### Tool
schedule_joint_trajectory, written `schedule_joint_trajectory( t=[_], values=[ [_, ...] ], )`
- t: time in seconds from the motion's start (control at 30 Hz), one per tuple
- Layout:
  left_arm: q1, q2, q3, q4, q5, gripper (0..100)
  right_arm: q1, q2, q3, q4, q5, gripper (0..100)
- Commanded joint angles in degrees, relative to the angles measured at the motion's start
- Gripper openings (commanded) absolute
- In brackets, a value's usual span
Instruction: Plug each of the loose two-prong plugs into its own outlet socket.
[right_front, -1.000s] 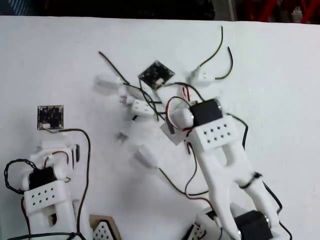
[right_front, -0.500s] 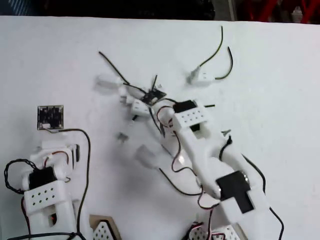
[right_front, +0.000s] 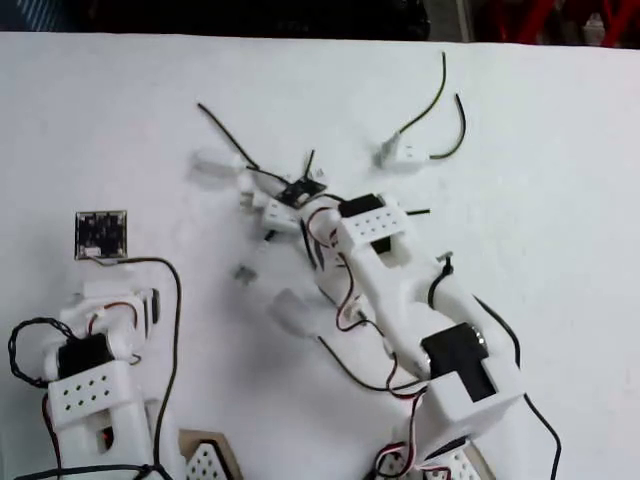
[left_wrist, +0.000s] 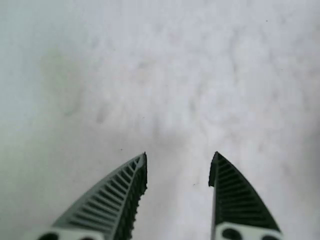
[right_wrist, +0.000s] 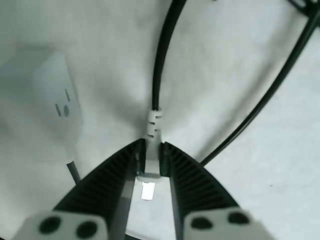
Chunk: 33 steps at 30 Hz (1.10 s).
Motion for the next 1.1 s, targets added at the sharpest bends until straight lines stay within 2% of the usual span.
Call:
schedule_joint_trajectory(
  t=[0.0, 0.23, 0.57, 0.83, 1.07],
  values=[
    [-0.2, -1.1, -0.3, -1.1, 0.1, 21, 0.4, 0.7, -0.2, 1.3, 0.3, 1.8],
    [-0.2, -1.1, -0.3, -1.1, 0.1, 21, 0.4, 1.1, -0.2, 3.6, 0.3, 6.6],
    [-0.2, -1.1, -0.3, -1.1, 0.1, 21, 0.5, 0.4, -0.2, 3.7, 0.4, 1.6],
    [-0.2, -1.1, -0.3, -1.1, 0.1, 21, 0.4, -3.9, -0.2, 7.3, 0.4, 6.4],
    [-0.2, -1.1, -0.3, -1.1, 0.1, 21, 0.4, -3.8, 0.0, 7.3, 0.4, 6.6]
  ],
)
